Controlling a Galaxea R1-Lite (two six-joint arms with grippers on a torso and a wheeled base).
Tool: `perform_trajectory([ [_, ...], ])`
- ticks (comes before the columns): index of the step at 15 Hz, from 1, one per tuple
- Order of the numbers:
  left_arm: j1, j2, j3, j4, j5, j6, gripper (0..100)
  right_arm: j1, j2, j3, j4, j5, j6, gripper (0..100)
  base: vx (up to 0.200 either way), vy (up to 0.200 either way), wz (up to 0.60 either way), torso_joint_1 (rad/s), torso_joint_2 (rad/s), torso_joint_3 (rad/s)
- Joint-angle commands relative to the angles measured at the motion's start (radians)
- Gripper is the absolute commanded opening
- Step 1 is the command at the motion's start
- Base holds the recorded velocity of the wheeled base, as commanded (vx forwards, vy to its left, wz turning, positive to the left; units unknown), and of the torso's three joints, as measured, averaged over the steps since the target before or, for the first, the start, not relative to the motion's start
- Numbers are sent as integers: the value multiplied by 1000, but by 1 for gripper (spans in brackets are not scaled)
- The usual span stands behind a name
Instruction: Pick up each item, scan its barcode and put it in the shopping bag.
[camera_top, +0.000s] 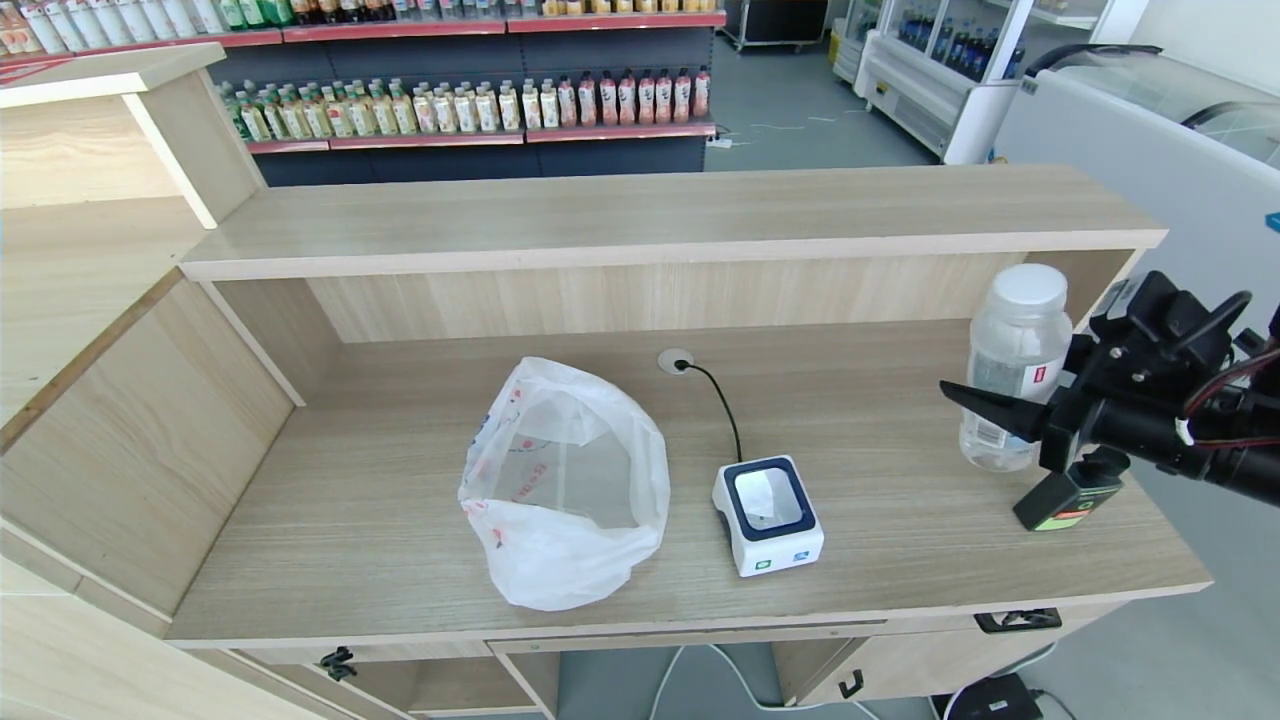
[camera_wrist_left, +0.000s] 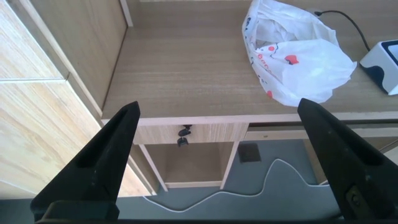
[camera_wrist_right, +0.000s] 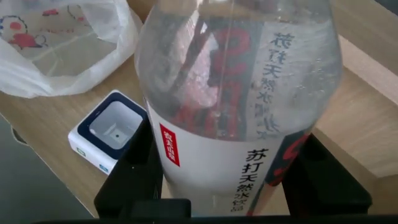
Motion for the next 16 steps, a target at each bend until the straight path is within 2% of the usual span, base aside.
perform_trajectory([
  [1,0,0,0,0,0,0,100,-37,-3,2,6,0,-33,0,0,0,0,0,0,0],
  [7,0,0,0,0,0,0,100,-40,10,2,19,1,-39,0,0,0,0,0,0,0],
  [10,0,0,0,0,0,0,100,-40,11,-1,18,0,-56,0,0,0,600,2,2,2],
  [13,0,0,0,0,-1,0,100,-40,25,-3,18,1,-209,0,0,0,600,2,2,1],
  [16,0,0,0,0,0,0,100,-27,76,-27,6,3,-346,0,0,0,0,0,0,0],
])
